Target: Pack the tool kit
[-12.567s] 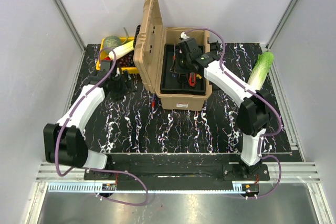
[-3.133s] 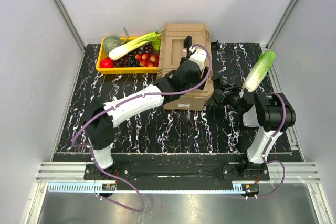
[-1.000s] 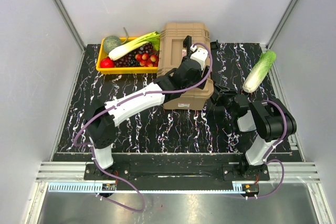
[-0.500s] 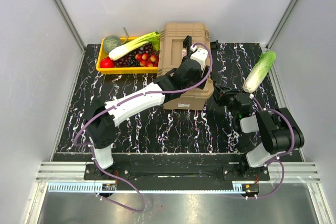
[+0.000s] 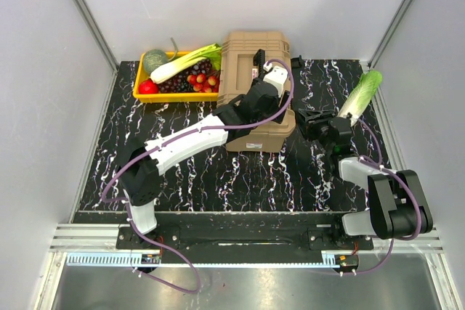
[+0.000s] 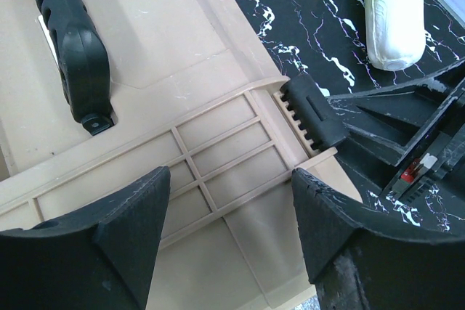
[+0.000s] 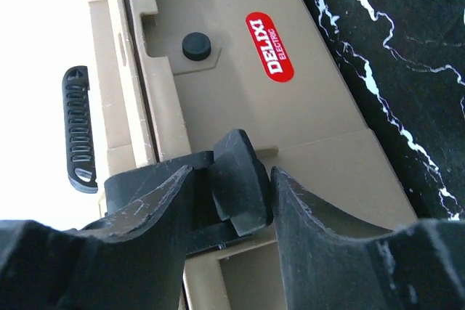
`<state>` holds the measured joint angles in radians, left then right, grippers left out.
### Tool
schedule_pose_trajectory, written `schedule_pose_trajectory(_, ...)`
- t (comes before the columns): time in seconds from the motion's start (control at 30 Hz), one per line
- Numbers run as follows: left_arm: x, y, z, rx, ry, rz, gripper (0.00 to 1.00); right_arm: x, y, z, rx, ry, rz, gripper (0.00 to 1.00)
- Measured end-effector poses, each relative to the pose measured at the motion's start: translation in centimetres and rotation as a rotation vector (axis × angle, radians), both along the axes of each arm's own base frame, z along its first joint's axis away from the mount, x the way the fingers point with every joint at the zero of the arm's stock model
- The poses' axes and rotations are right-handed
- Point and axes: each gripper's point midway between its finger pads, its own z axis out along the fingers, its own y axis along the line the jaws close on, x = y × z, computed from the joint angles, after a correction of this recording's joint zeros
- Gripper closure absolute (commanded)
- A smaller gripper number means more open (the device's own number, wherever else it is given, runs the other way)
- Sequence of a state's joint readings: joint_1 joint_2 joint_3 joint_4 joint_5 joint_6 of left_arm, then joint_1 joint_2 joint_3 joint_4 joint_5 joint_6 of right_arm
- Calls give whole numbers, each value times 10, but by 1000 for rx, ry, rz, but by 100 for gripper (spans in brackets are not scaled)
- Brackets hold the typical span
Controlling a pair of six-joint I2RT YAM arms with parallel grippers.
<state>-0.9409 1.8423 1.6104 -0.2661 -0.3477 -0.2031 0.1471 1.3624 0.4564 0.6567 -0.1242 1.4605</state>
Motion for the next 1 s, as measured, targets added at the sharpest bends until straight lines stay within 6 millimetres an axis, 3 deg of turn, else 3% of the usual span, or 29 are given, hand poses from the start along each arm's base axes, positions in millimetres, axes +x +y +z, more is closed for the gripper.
schedule_pose_trajectory(0.2, 1, 1, 0, 0, -1, 4, 29, 4, 5, 12, -47, -37, 53, 37)
schedule_pose_trajectory(0.43, 1, 5, -3, 62, -26, -18, 29, 3, 14, 12, -112, -21, 131, 33)
schedule_pose_trajectory(1.0, 1, 6, 1, 83, -27, -23, 24, -10, 13, 2, -272, 51, 198, 33)
